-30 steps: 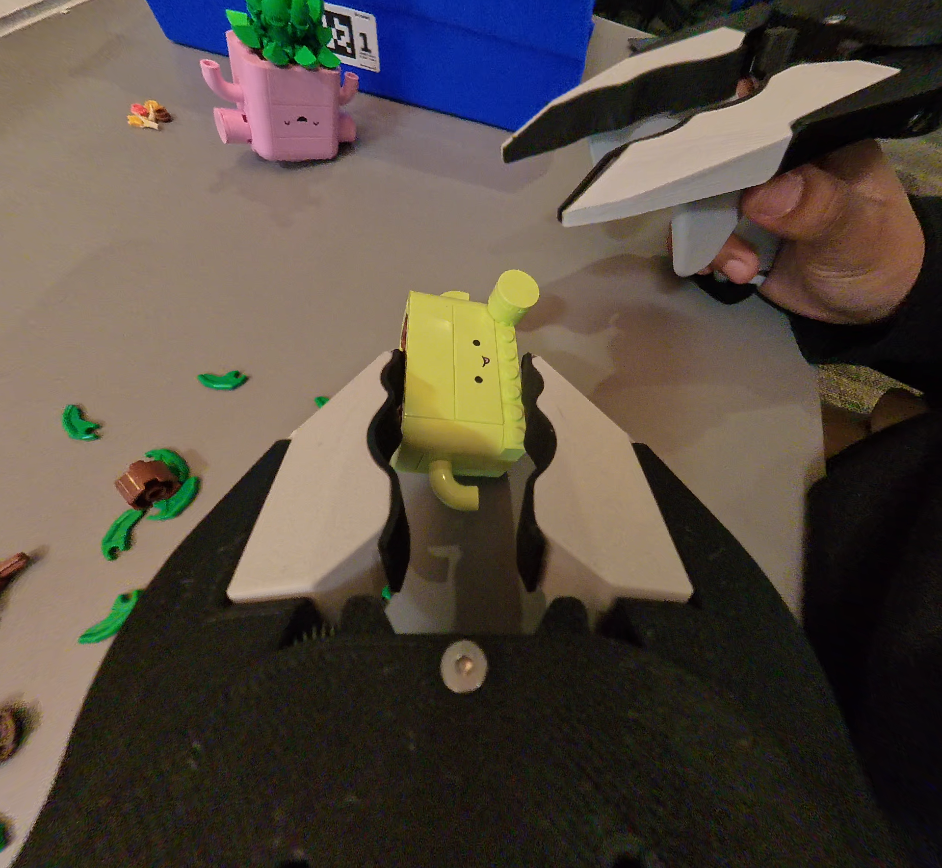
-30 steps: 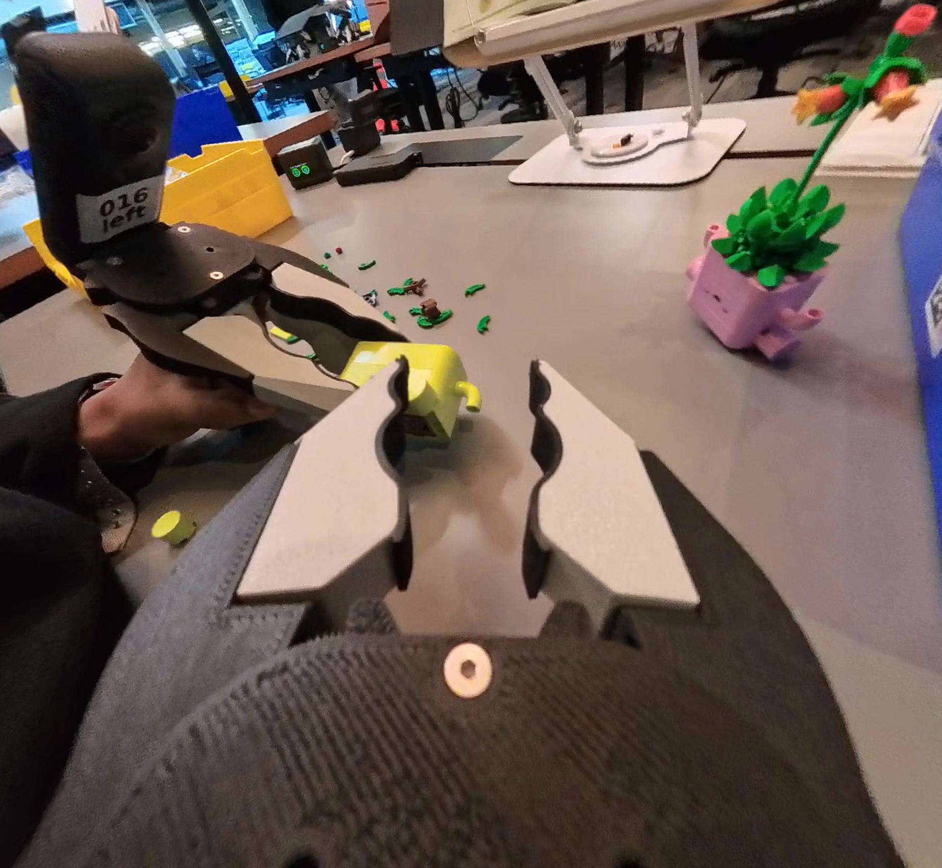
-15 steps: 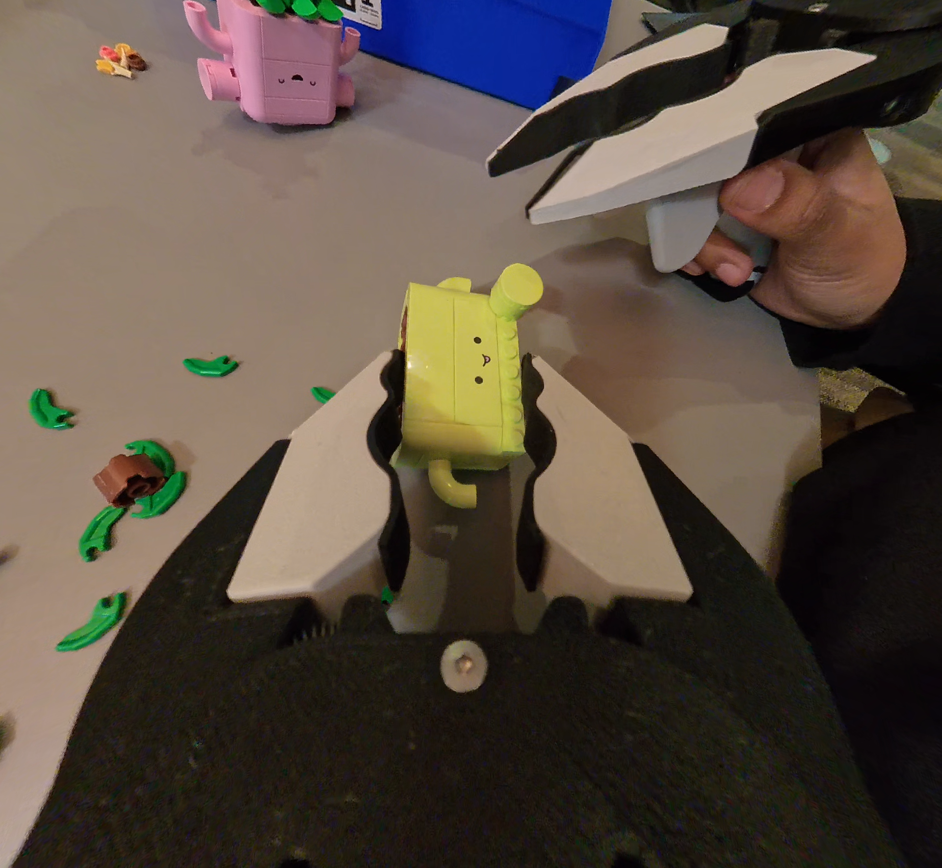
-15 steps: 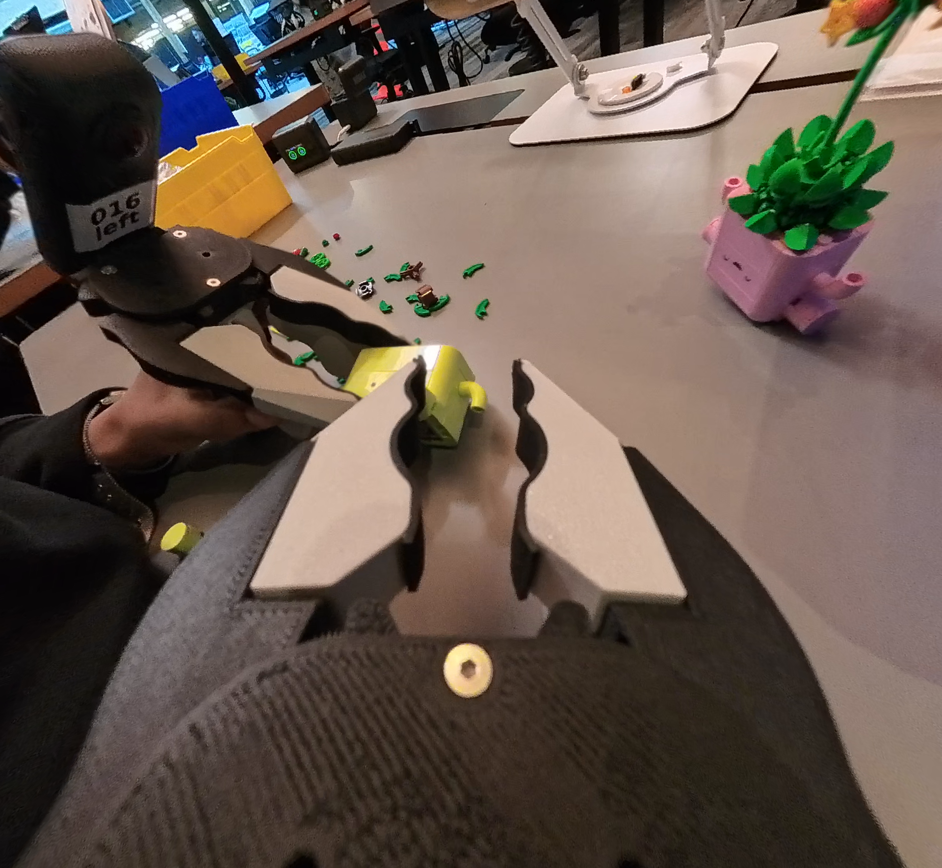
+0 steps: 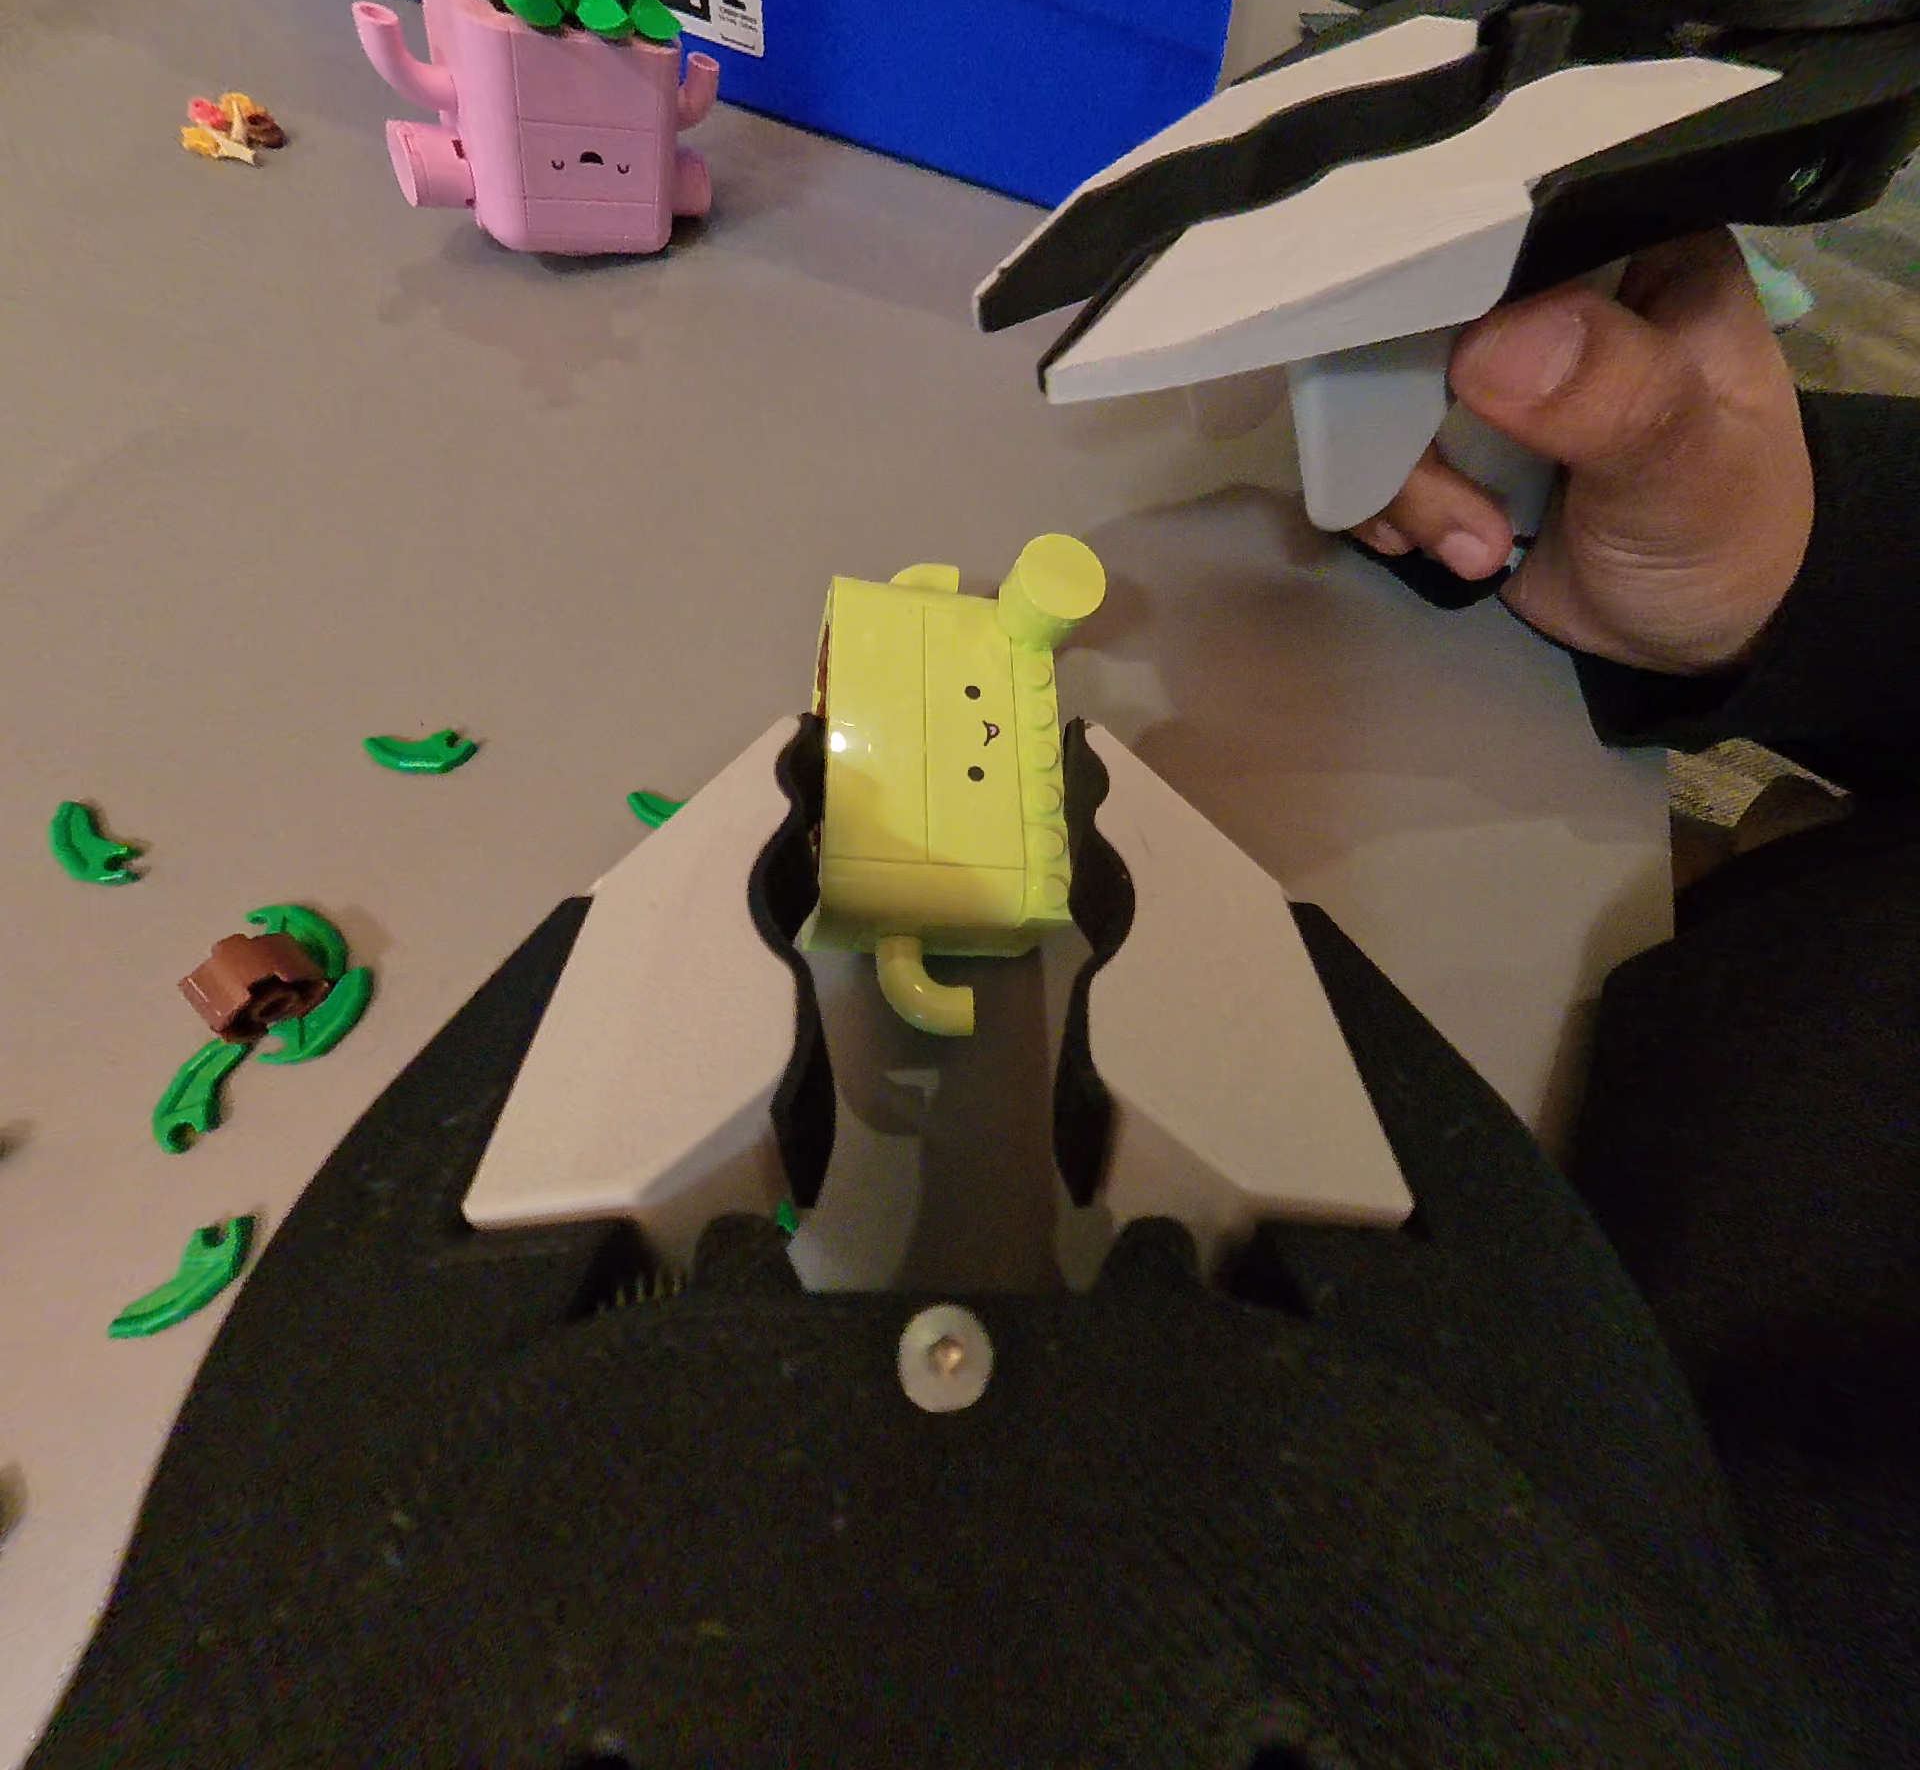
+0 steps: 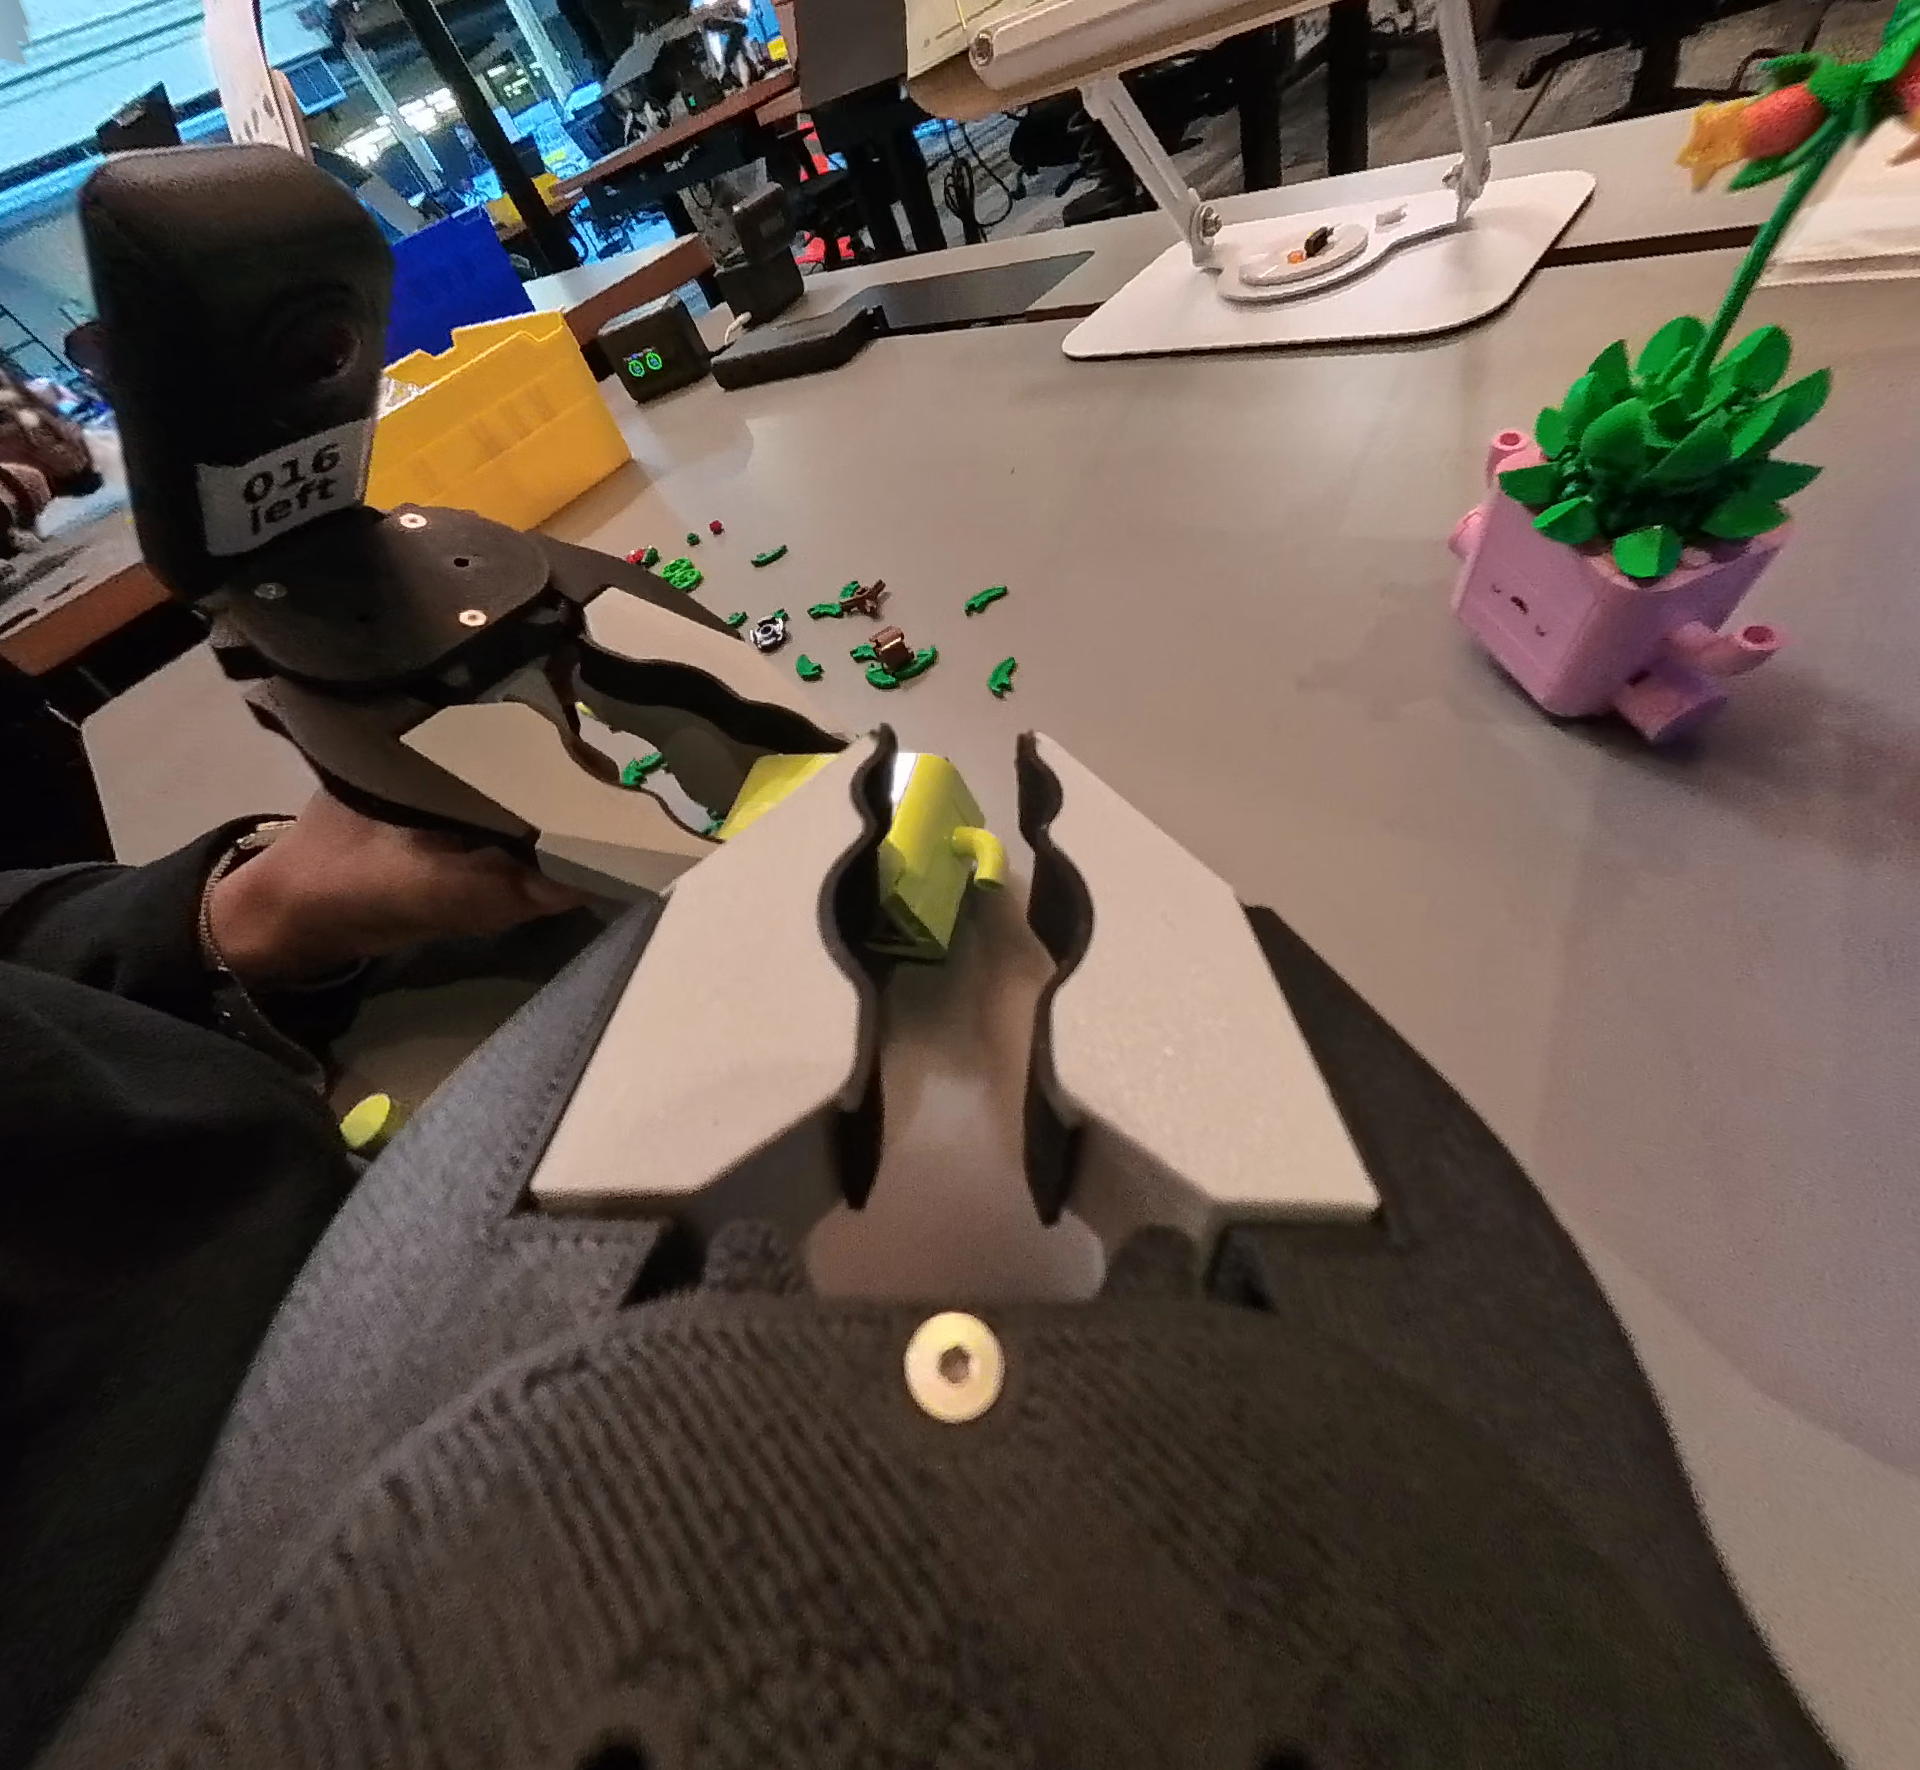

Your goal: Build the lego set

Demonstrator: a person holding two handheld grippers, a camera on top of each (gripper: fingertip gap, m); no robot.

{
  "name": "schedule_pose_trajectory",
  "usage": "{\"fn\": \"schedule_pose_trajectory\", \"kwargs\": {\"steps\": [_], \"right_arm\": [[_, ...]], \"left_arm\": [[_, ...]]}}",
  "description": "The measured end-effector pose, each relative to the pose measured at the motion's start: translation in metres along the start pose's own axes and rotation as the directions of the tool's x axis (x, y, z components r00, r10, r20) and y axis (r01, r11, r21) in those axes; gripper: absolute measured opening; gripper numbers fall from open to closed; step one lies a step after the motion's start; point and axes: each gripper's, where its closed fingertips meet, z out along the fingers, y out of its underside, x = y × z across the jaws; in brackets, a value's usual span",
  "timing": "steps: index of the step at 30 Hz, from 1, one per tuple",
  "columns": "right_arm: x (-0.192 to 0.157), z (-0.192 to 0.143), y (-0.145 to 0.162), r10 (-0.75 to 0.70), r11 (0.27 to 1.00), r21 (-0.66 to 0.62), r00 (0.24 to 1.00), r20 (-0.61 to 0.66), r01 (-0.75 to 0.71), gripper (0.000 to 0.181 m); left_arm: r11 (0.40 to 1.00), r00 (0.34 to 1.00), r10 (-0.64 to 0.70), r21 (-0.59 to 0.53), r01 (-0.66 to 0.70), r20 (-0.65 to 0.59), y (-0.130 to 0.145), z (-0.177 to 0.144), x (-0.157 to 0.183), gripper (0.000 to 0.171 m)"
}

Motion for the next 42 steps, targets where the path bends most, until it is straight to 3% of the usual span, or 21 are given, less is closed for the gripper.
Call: {"fn": "schedule_pose_trajectory", "kwargs": {"steps": [42], "right_arm": [[-0.0066,0.0019,0.0019,-0.037,0.999,-0.014,0.999,0.019,0.037,0.025]], "left_arm": [[0.991,0.987,-0.137,-0.006,0.137,-0.084,0.0008,0.0004,-0.0045,0.045]]}}
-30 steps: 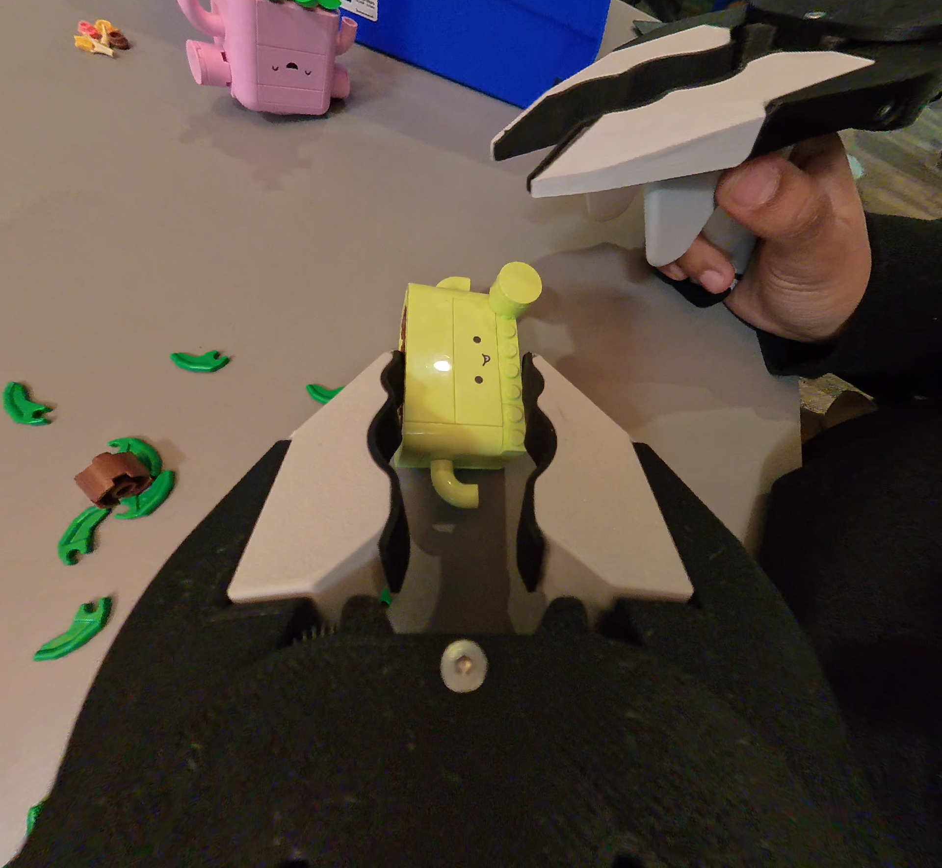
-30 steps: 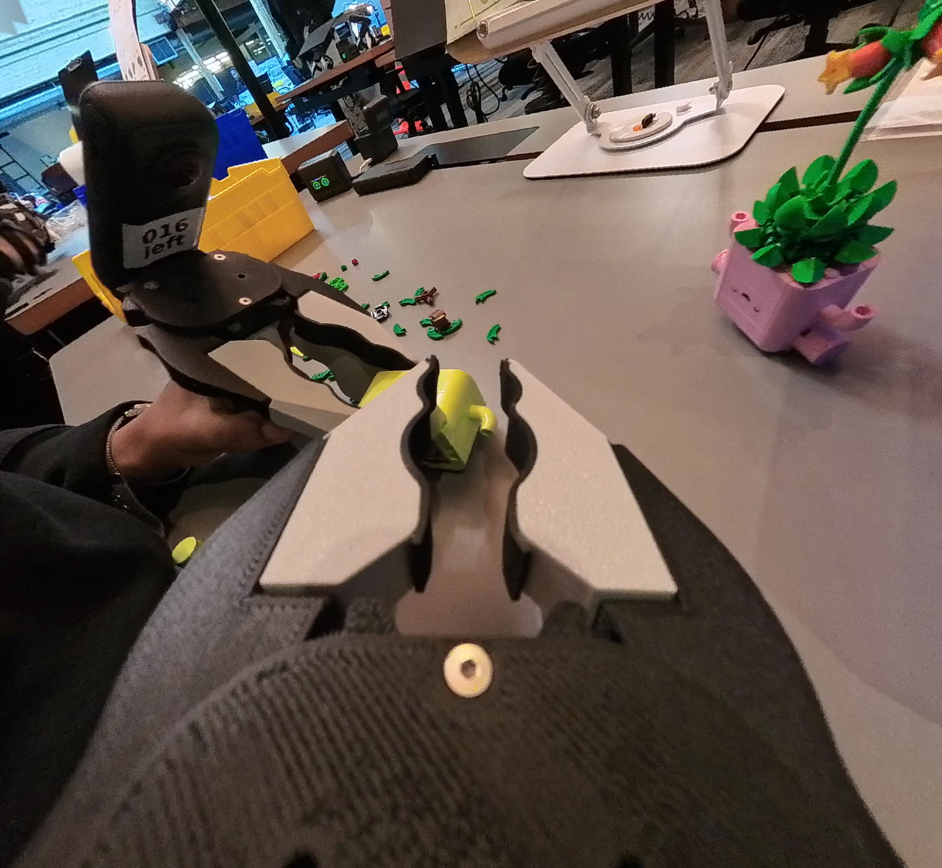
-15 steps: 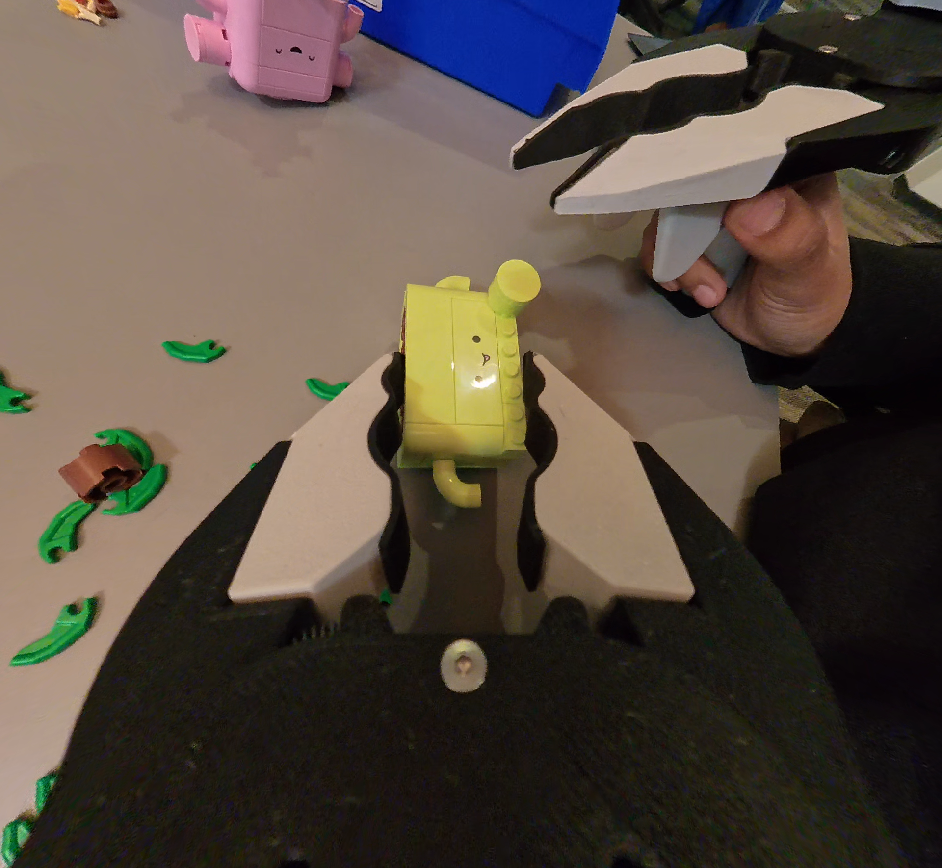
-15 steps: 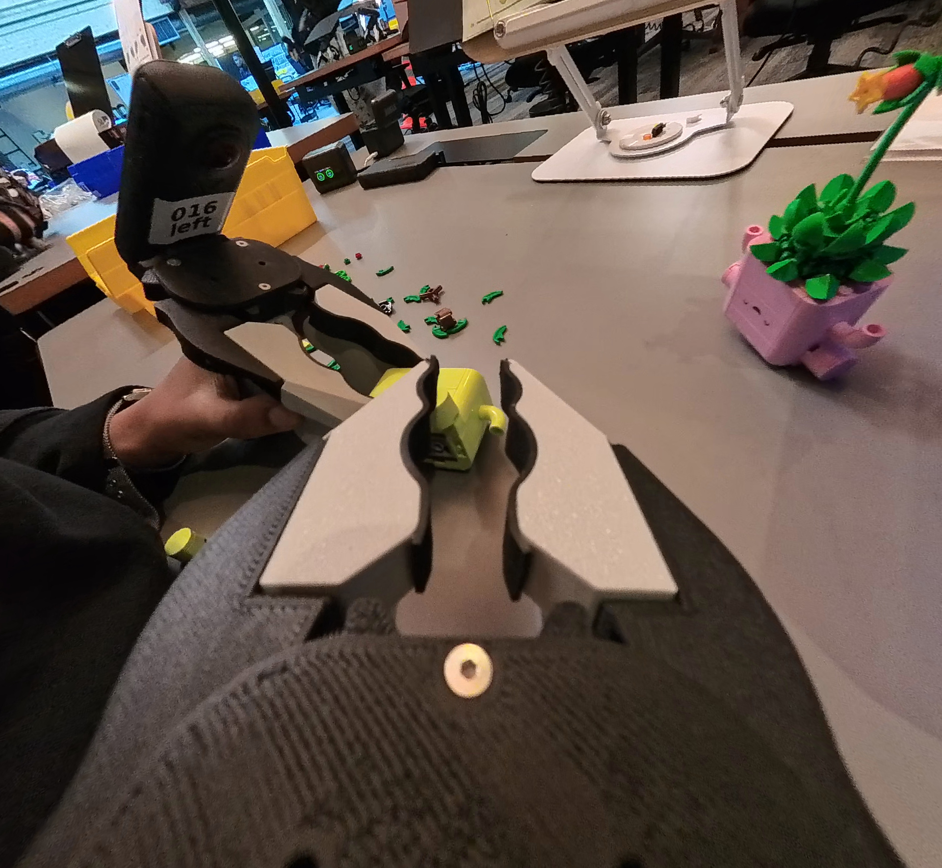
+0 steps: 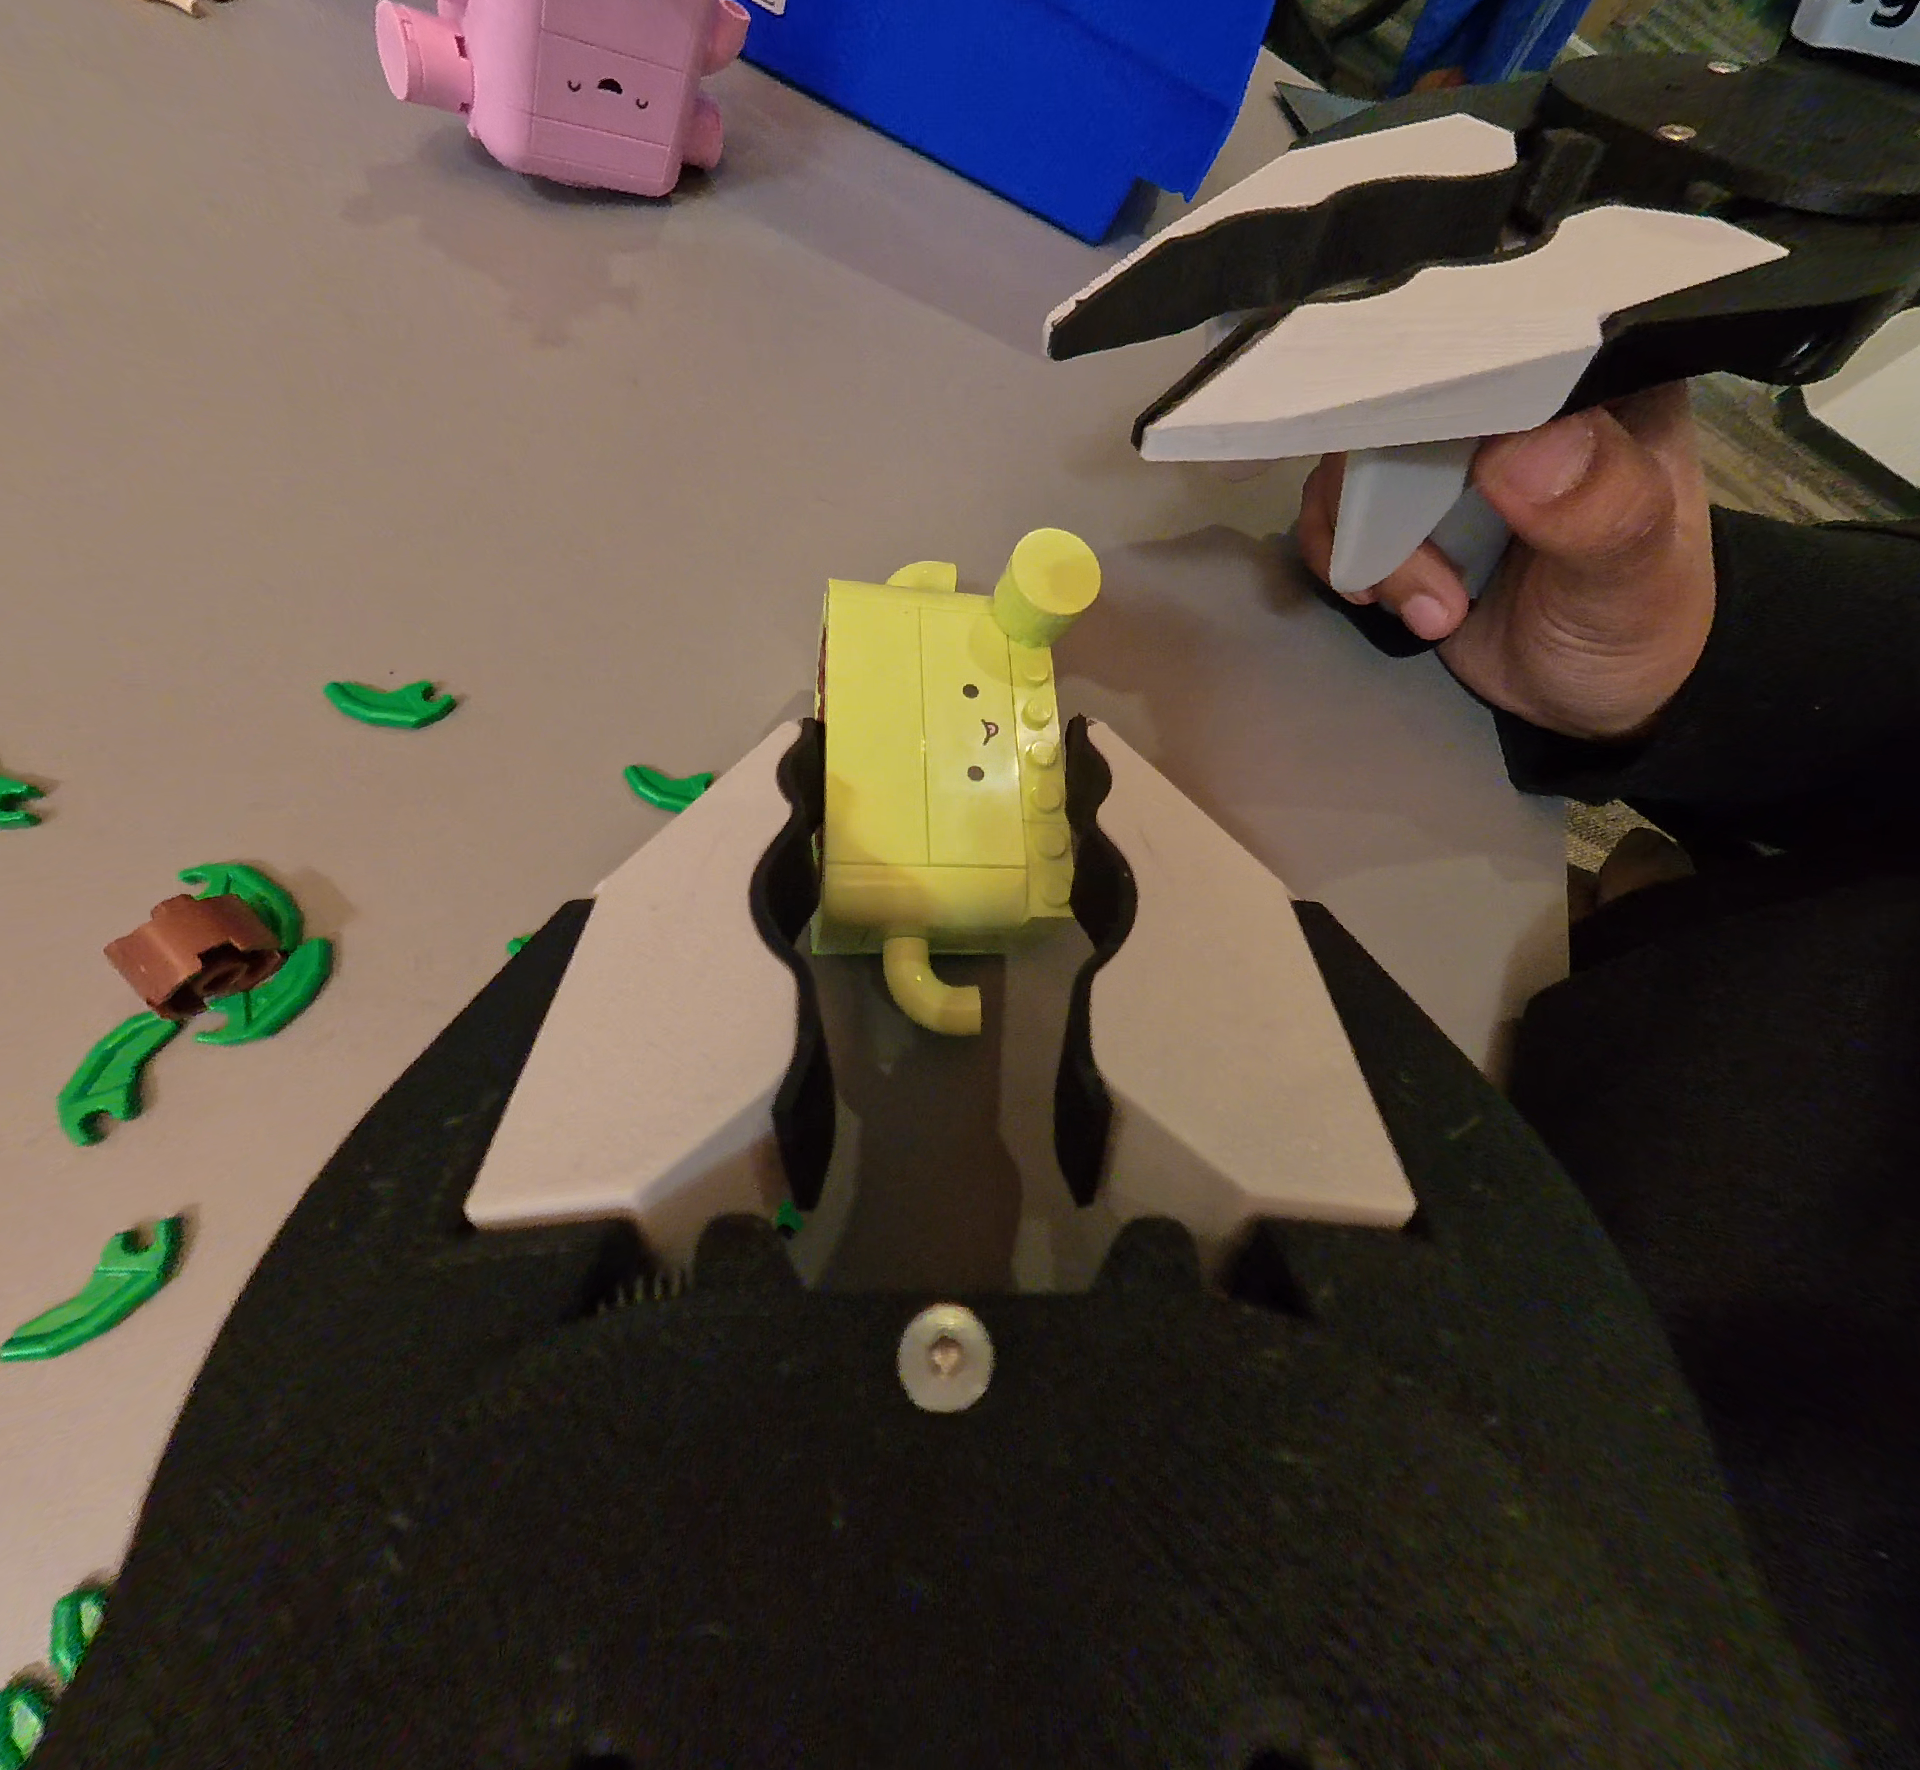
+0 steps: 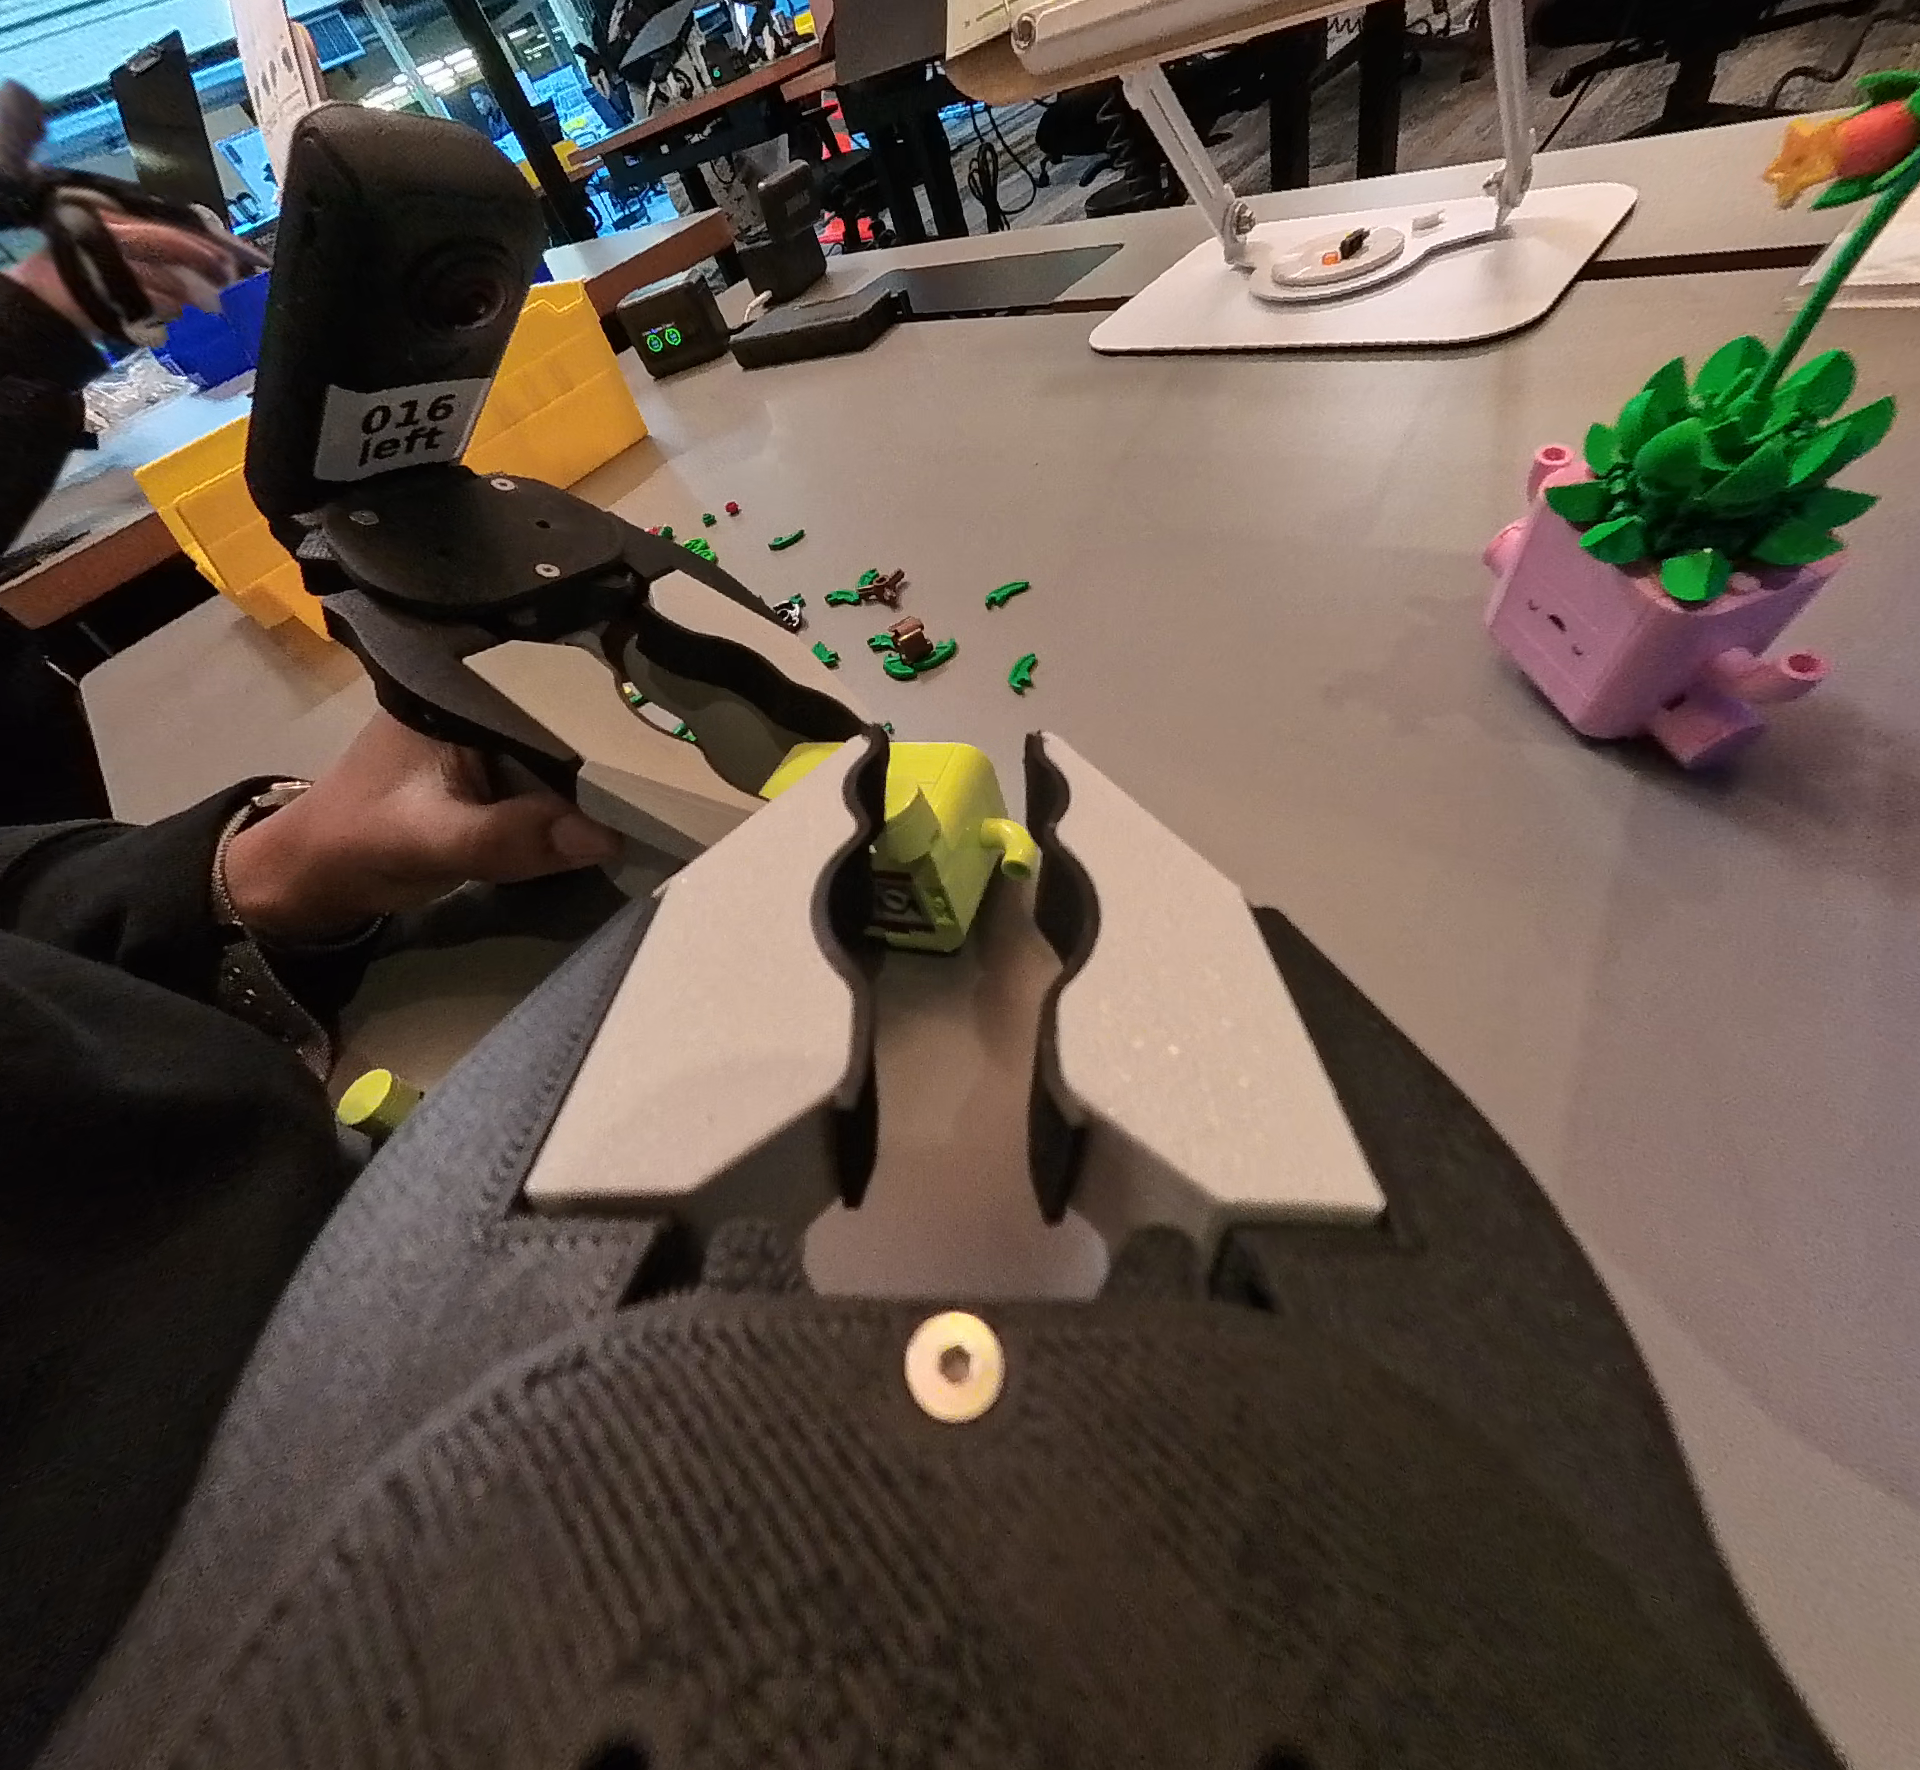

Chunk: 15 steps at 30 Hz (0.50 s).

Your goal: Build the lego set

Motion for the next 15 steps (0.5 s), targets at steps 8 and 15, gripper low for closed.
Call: {"fn": "schedule_pose_trajectory", "kwargs": {"steps": [8,15], "right_arm": [[0.0004,0.0002,-0.0001,0.003,1.0,0.001,1.0,0.0,-0.003,0.026],[0.0008,0.0012,0.0012,0.009,1.0,-0.009,1.0,0.001,-0.009,0.026]], "left_arm": [[1.0,1.0,-0.014,0.0,0.014,-0.006,0.0001,0.0,-0.0006,0.045],[1.0,1.0,-0.015,0.0,0.015,-0.005,0.0003,-0.0002,-0.0007,0.045]]}}
